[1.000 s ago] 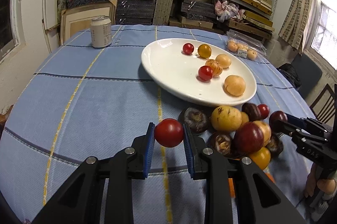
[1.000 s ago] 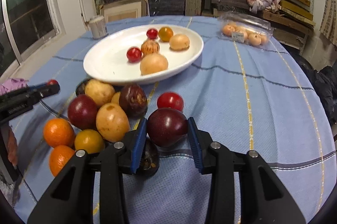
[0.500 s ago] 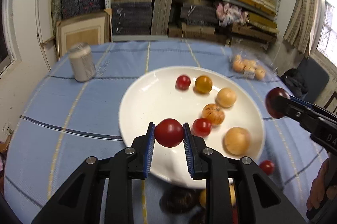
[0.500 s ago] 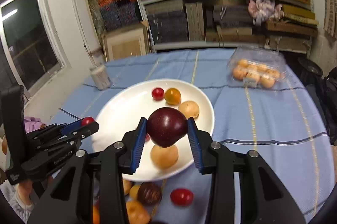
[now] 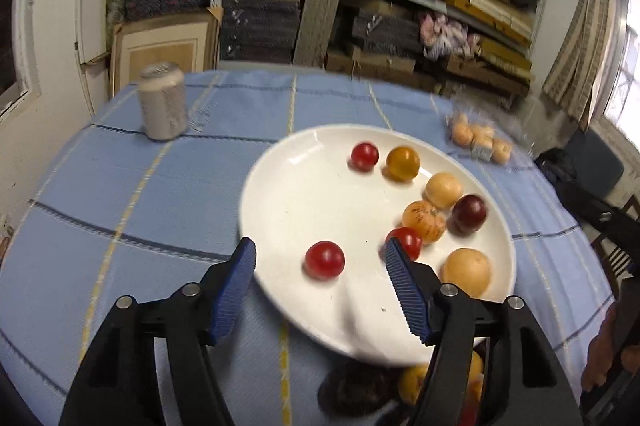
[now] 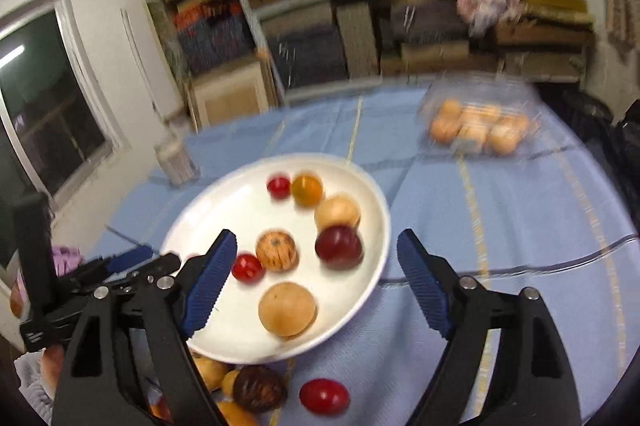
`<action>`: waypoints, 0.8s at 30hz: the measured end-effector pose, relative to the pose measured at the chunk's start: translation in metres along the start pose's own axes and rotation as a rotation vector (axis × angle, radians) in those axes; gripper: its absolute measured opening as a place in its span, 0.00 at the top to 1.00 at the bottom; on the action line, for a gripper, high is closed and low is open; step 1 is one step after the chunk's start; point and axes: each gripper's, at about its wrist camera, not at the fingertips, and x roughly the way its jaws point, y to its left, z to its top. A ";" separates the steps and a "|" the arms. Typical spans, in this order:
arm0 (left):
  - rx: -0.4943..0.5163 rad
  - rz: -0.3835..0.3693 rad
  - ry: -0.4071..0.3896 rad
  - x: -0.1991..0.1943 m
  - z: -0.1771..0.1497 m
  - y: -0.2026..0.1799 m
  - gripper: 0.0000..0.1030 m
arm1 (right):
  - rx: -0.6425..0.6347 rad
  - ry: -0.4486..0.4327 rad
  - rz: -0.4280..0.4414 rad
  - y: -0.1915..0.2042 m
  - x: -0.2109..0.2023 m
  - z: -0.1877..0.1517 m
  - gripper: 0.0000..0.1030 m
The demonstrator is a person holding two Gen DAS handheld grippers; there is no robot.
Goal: Organize fruits
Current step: 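Place the tomato on the plate with the left tool while the right tool places a dark red plum, then withdraw the left tool and grasp the large orange tangerine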
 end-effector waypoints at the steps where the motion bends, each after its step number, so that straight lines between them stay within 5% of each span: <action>1: -0.012 -0.002 -0.011 -0.008 -0.004 0.003 0.34 | 0.007 -0.030 -0.001 -0.002 -0.014 -0.002 0.10; 4: -0.006 0.020 -0.019 -0.026 -0.021 0.005 0.33 | 0.041 -0.080 -0.014 -0.011 -0.043 -0.024 0.07; 8: 0.027 0.048 -0.009 -0.048 -0.052 0.002 0.33 | 0.096 -0.005 -0.047 -0.025 -0.051 -0.054 0.07; 16: 0.105 -0.024 -0.054 -0.102 -0.111 -0.019 0.32 | 0.135 -0.020 -0.051 -0.033 -0.073 -0.072 0.04; 24: 0.217 -0.028 0.010 -0.089 -0.128 -0.043 0.31 | 0.148 -0.008 -0.049 -0.036 -0.072 -0.075 0.04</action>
